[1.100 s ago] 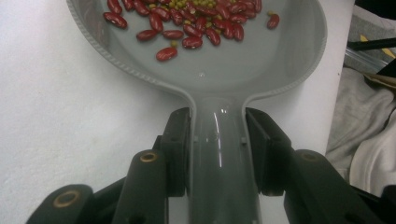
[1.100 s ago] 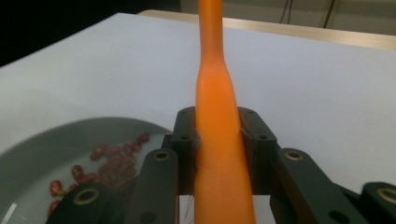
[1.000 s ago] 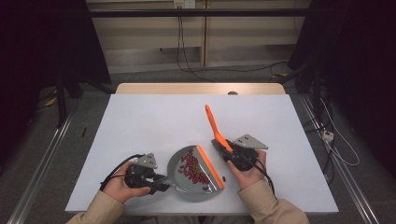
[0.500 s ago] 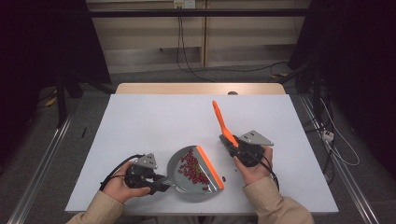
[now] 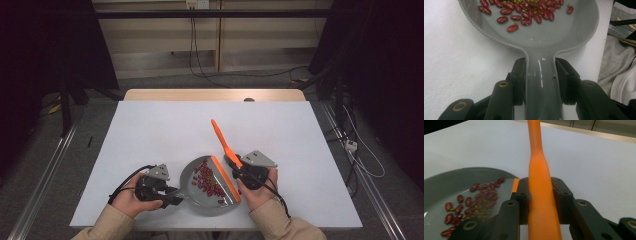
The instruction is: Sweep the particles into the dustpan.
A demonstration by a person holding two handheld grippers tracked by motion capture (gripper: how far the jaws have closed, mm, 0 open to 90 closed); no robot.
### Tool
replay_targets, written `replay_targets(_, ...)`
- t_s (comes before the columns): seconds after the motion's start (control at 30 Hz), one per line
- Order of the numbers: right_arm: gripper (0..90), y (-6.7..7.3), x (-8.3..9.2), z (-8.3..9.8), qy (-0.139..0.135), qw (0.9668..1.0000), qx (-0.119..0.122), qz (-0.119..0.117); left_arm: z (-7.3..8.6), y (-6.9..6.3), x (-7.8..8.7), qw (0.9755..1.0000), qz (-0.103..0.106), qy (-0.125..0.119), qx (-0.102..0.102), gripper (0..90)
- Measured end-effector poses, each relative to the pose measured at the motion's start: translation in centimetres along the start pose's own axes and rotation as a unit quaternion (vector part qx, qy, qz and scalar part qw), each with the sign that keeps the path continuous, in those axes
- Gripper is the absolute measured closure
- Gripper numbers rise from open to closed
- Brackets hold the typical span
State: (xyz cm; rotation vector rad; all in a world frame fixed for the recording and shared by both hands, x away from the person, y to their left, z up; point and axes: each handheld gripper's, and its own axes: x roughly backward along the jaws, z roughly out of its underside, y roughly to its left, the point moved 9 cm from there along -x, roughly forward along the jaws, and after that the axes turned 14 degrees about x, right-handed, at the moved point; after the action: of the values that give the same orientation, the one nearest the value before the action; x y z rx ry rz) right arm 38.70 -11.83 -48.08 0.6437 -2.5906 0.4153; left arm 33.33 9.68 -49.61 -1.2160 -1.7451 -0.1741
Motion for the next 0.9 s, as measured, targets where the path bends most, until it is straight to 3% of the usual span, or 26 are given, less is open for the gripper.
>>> replay_targets(0.1, 70.5, 1.0, -0.1, -0.4, -0.005, 0.9999, -0.01, -0.011, -0.1, 0.0, -0.1, 0.9999, -0.006, -0.005, 0.009, 62.6)
replay_targets(0.17, 70.6, 1.7, -0.2, -0.7, -0.013, 0.9987, -0.04, -0.028, -0.2, 0.0, -0.1, 1.0, -0.002, -0.002, 0.007, 62.7)
replay_targets(0.23, 70.7, 2.0, -0.3, -1.2, -0.023, 0.9987, -0.033, -0.031, -0.3, 0.0, -0.2, 0.9998, -0.006, -0.01, 0.016, 62.7)
replay_targets(0.3, 70.9, 2.0, -0.4, -1.8, -0.034, 0.9972, -0.054, -0.038, -0.5, 0.1, -0.3, 0.9997, -0.01, -0.015, 0.019, 62.7)
replay_targets(0.4, 71.0, 1.9, -0.5, -2.5, -0.043, 0.9969, -0.053, -0.039, -0.6, 0.2, -0.3, 0.9998, -0.011, -0.012, 0.012, 62.7)
replay_targets(0.53, 71.0, 1.0, -0.6, -2.6, -0.048, 0.9963, -0.057, -0.044, -0.6, 0.3, -0.3, 0.9996, -0.011, -0.02, 0.019, 62.6)
replay_targets(0.7, 71.0, -0.4, -0.4, -2.0, -0.04, 0.998, -0.045, -0.019, -0.6, 0.4, -0.2, 0.9994, -0.018, -0.019, 0.022, 62.5)
replay_targets(0.83, 70.9, 0.4, -1.0, -0.9, -0.026, 0.9982, -0.047, -0.029, -0.8, 0.4, -0.3, 0.9993, -0.016, -0.023, 0.026, 62.4)
replay_targets(0.9, 70.9, 1.0, -1.0, -1.4, -0.032, 0.9975, -0.052, -0.036, -0.8, 0.5, -0.4, 0.9992, -0.019, -0.023, 0.027, 62.4)
